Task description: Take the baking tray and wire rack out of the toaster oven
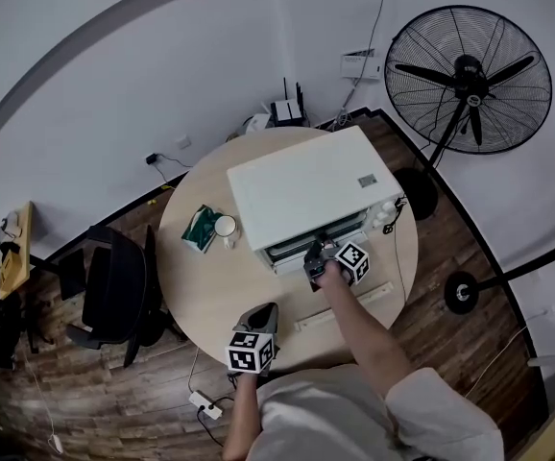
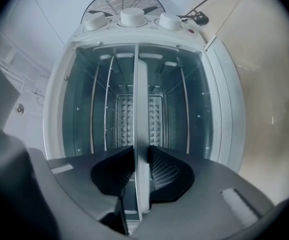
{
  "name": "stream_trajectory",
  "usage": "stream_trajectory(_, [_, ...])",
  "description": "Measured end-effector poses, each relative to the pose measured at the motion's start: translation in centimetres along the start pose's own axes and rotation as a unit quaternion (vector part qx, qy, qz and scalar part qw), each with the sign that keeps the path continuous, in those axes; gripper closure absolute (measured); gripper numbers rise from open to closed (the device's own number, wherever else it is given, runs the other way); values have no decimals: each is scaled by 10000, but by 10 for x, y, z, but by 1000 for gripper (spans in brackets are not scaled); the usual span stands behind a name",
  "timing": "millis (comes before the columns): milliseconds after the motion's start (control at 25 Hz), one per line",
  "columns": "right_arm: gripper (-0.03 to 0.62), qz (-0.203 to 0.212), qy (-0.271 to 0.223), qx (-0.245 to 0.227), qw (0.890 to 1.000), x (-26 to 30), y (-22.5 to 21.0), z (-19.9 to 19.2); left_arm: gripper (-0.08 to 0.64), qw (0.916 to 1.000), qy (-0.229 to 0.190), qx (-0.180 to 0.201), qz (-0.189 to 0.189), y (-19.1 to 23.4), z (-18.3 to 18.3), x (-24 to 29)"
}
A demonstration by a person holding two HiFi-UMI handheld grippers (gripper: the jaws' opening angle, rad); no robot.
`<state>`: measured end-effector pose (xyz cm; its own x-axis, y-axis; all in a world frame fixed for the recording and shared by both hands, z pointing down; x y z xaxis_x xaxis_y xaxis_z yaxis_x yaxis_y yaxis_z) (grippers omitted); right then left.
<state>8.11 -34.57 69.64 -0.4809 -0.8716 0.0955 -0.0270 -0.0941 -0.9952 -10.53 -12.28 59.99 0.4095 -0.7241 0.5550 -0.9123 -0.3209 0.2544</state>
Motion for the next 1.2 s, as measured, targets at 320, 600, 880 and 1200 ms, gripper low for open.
stream_trajectory(320, [518, 40, 35, 41, 10000, -15, -2, -3, 503, 10000, -22, 37, -55, -3, 1, 0])
stream_trajectory(600, [518, 19, 38, 46, 10000, -26, -1, -4, 503, 9998, 62, 89, -182, -10, -2, 7])
stream_trajectory(880, [520, 51, 37, 67, 10000, -40, -5, -7, 503, 9999, -3, 32, -131, -8, -1, 7])
stream_trajectory(1200, [522, 17, -13, 117, 9999, -55, -9, -7, 503, 10000, -45, 1, -82, -7, -2, 8])
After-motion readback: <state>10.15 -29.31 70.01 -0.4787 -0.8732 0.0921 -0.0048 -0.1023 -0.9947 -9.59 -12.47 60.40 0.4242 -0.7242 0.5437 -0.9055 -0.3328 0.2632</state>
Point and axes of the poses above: the fingertips, and each gripper's own axes: x forward along the fingers, y to its left, z out of its top, the point moved 7 cm from there along -x, backward along the fingers
